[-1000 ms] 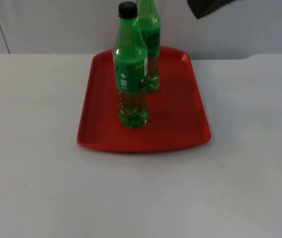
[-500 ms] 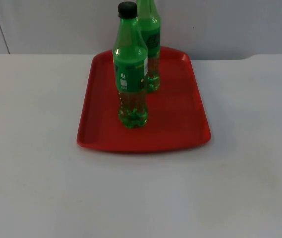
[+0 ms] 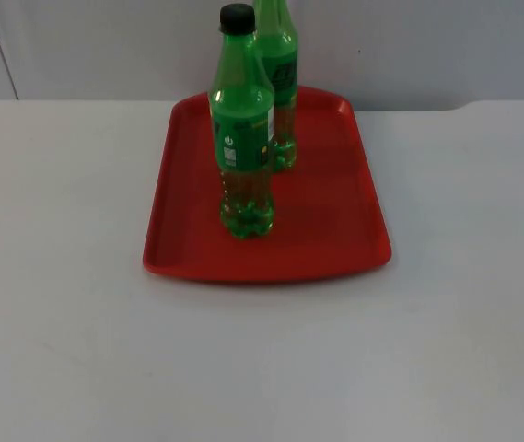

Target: Place the bottle upright on the tray.

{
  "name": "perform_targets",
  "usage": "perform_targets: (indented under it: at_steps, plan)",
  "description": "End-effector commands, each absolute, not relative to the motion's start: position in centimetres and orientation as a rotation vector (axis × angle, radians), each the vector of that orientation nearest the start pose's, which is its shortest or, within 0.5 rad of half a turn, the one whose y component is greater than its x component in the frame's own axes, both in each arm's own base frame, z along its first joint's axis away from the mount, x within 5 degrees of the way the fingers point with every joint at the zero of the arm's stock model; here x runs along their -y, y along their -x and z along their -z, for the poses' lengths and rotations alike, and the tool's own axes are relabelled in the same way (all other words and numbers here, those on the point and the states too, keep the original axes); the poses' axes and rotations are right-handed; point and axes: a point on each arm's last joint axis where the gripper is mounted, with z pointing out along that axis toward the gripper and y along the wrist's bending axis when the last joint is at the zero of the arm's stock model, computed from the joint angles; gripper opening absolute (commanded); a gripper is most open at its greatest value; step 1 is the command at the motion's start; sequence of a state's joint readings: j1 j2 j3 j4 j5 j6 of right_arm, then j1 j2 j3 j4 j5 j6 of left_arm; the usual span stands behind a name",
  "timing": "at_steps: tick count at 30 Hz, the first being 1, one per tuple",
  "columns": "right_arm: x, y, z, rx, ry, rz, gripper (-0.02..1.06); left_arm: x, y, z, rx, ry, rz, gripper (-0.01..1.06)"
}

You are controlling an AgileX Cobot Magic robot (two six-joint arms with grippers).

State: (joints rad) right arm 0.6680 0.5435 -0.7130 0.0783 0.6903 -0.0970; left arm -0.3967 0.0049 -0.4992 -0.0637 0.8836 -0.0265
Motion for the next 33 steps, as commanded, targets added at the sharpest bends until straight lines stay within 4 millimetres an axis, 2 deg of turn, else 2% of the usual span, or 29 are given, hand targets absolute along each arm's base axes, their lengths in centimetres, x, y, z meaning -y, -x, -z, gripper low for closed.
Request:
perform_targets:
  at_steps: [1, 18, 22, 33]
  plan:
    - [-5.7, -6.3, -34.4, -1.909, 0.746, -0.457, 1.05, 0.5, 0.0, -29.1, -1.850, -0.335, 0.364, 0.91]
    - [-0.4, 0.6, -30.5, -1.832, 0.744, -0.485, 1.05, 0.5, 0.0, -29.1, -1.850, -0.335, 0.364, 0.91]
    - [0.0, 1.0, -29.4, -1.820, 0.741, -0.485, 1.05, 0.5, 0.0, -29.1, -1.850, -0.335, 0.364, 0.91]
    - [0.2, 1.0, -28.6, -1.899, 0.756, -0.450, 1.05, 0.4, 0.0, -29.1, -1.850, -0.335, 0.361, 0.91]
